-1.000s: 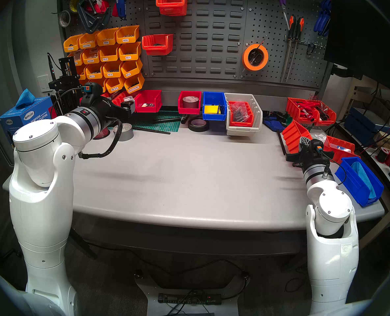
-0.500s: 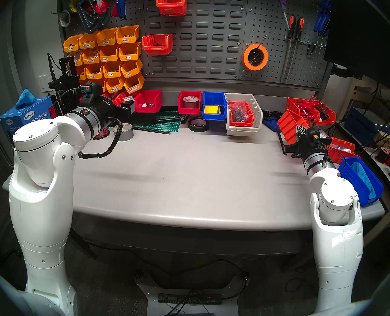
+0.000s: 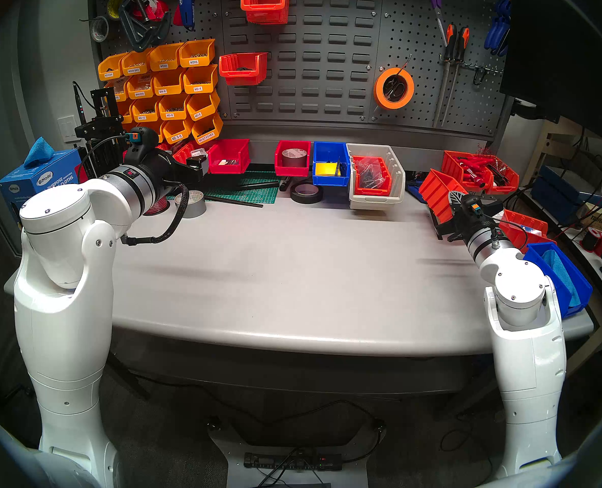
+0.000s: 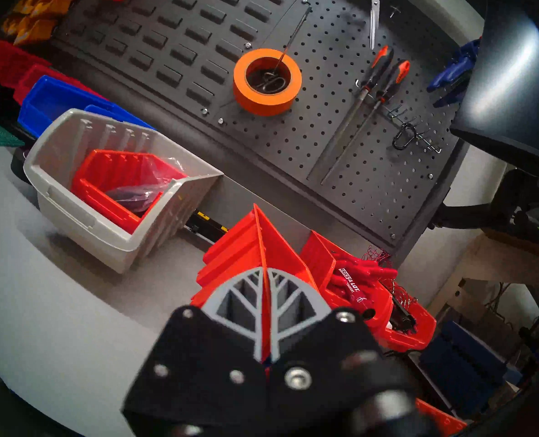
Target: Hang all the unorganized tool boxes onto the wall
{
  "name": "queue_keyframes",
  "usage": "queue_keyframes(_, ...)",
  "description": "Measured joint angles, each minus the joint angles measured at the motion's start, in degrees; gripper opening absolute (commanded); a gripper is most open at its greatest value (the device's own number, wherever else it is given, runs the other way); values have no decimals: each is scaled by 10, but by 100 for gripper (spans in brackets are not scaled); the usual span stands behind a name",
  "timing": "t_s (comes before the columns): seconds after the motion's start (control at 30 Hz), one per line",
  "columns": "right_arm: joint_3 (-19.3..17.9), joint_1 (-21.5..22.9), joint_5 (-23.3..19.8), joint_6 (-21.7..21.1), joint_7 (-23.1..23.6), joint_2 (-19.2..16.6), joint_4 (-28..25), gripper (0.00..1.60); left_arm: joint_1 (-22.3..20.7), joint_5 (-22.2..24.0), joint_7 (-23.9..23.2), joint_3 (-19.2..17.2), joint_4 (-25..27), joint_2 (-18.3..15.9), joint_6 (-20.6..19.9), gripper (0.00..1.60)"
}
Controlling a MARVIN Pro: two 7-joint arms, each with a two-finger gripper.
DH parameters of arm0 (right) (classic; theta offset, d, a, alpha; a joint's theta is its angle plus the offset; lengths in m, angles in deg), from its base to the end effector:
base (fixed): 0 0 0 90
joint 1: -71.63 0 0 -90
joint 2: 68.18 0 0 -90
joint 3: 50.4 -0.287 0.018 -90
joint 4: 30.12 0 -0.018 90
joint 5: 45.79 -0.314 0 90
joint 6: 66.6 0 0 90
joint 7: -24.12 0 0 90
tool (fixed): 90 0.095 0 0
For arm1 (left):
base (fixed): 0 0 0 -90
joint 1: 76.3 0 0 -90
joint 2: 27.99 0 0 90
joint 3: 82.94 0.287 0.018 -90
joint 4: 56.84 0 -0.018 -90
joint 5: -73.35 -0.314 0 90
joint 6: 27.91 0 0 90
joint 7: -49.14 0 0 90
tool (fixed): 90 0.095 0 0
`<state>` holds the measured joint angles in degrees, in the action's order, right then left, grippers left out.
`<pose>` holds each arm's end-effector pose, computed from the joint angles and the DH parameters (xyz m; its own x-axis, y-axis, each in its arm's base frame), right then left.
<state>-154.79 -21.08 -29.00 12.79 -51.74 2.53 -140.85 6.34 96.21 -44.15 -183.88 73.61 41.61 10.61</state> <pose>0.3950 -0.1407 -0.1625 -0.0479 0.6096 0.7913 -0.0691 -0.7923 0.6062 0.3651 0.0703 -0.0438 0.0458 -0.0668 0.9967 -0.1220 -0.9907 -0.0608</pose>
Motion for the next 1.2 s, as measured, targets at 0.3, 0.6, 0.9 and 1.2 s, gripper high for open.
queue_keyframes(0.3, 25, 28, 52, 43, 24, -47, 41, 0, 0, 1, 1, 0, 0, -1, 0, 160)
queue_keyframes(0.6, 46, 62, 78, 73, 26, -67, 72, 0, 0, 2, 1, 0, 0, -1, 0, 160)
queue_keyframes(0.9, 50, 73, 81, 85, 26, -69, 72, 0, 0, 3, 3, 1, 0, -2, 1, 160)
queue_keyframes(1.2, 43, 21, 63, 69, 34, -51, 17, 0, 0, 4, 5, 1, 0, -3, 1, 160)
